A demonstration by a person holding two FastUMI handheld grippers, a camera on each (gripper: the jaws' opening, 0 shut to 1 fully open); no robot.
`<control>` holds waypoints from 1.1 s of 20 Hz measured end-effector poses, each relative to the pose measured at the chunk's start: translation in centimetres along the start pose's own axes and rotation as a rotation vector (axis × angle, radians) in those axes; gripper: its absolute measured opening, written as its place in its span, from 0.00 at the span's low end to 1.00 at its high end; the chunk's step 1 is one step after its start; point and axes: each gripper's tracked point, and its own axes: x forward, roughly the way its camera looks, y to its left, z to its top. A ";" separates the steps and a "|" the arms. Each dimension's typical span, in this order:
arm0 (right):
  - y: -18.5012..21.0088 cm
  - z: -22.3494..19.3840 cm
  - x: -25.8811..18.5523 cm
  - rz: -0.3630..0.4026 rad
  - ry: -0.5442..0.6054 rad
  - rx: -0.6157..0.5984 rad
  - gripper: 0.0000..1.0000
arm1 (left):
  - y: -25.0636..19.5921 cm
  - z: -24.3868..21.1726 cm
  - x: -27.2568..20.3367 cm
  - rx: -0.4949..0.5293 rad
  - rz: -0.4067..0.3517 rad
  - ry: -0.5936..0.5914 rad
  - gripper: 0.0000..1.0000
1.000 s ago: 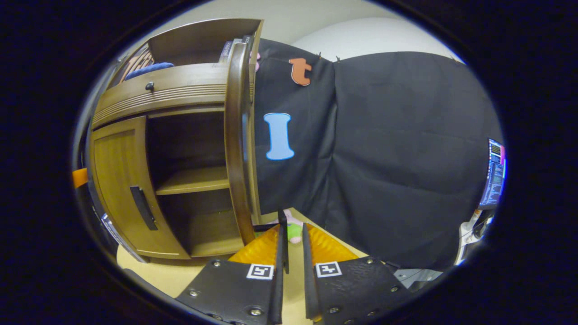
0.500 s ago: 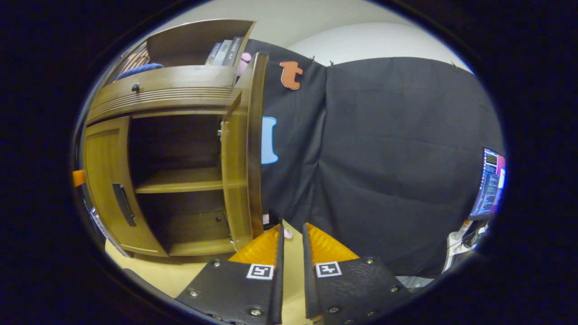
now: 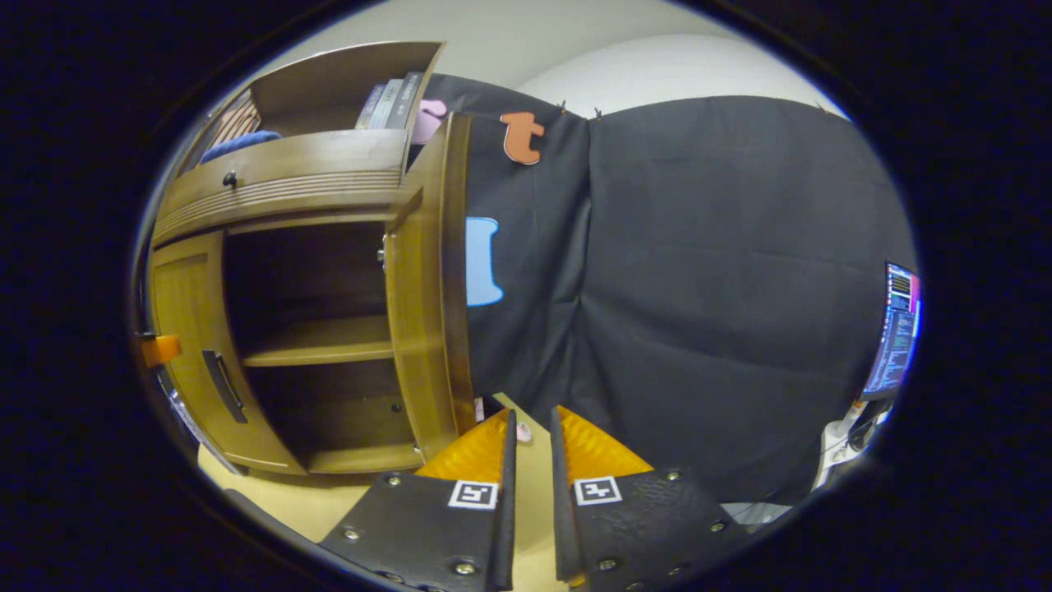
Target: Open the right door of the double-door shoe cabinet with the right hand, and open the left door with the left hand.
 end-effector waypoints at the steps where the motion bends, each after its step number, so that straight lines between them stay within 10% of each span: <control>1: -0.5 0.7 0.1 -0.006 -0.010 0.001 0.20 | -0.2 0.2 0.5 0.002 0.007 -0.003 0.95; 15: -8.0 4.2 -0.5 -0.166 -0.088 -0.019 0.20 | -1.8 -1.6 6.6 -0.019 0.041 0.012 0.95; 18: -8.8 3.8 -0.5 -0.185 -0.079 -0.002 0.19 | -2.3 -2.3 7.5 -0.045 0.033 0.021 0.74; 22: -9.4 3.4 -0.3 -0.201 -0.066 0.006 0.20 | -2.6 -3.4 8.4 -0.066 0.033 0.052 0.71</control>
